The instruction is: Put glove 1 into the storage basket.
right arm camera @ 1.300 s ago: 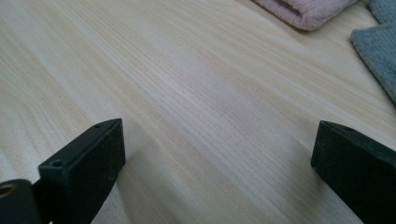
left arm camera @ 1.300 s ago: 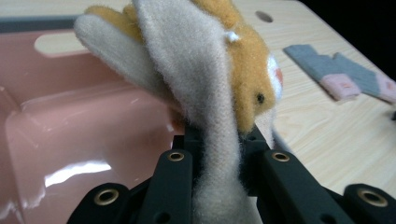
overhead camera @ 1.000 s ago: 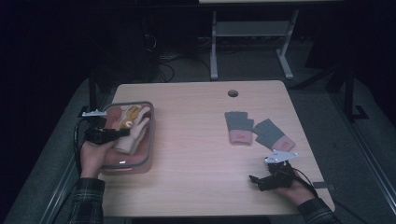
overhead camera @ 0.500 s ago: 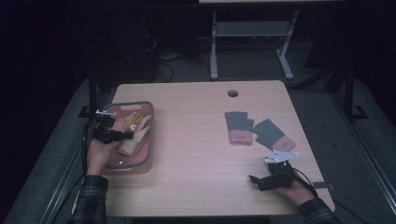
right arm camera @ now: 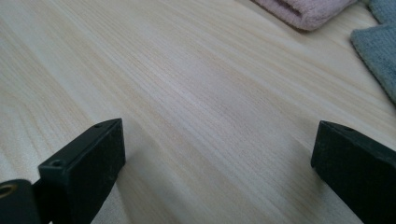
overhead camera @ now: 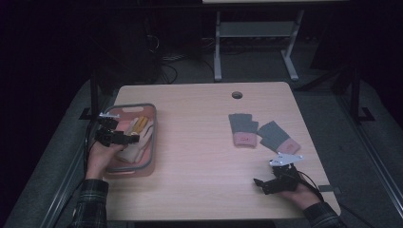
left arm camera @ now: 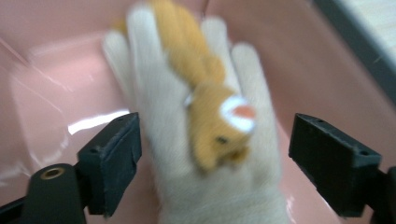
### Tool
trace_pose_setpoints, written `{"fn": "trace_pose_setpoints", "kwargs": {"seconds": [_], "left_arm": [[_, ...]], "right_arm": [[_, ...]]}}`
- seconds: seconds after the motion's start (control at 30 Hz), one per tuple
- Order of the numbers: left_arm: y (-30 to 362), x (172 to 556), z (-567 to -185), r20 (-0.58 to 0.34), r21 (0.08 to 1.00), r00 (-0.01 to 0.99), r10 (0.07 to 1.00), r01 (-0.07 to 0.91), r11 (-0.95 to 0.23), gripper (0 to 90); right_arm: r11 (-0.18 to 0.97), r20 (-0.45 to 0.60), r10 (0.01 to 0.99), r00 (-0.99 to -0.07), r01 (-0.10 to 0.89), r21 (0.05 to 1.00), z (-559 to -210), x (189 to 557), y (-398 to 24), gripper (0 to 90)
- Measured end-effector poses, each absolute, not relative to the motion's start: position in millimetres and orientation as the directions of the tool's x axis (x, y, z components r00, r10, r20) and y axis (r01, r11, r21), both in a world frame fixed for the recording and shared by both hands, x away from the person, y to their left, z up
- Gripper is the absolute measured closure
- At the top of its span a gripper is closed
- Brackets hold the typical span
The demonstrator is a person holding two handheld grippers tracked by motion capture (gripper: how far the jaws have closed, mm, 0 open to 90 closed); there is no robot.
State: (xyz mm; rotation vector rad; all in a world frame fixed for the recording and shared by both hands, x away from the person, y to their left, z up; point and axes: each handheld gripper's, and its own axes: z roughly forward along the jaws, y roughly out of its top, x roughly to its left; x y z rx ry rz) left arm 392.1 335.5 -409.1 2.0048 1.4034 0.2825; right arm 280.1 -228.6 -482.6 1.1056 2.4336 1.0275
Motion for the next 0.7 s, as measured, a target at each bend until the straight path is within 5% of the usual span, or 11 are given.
{"fn": "trace_pose_setpoints", "kwargs": {"seconds": [0.7], "left_arm": [[282,375,-373,-0.218,0.732,0.558,0.800,0.636,-0.244,17.1]], "right_arm": [[0.454,0.039,0.742,-0.669,0.545,0.704,-483,280,-229,2.3]]}}
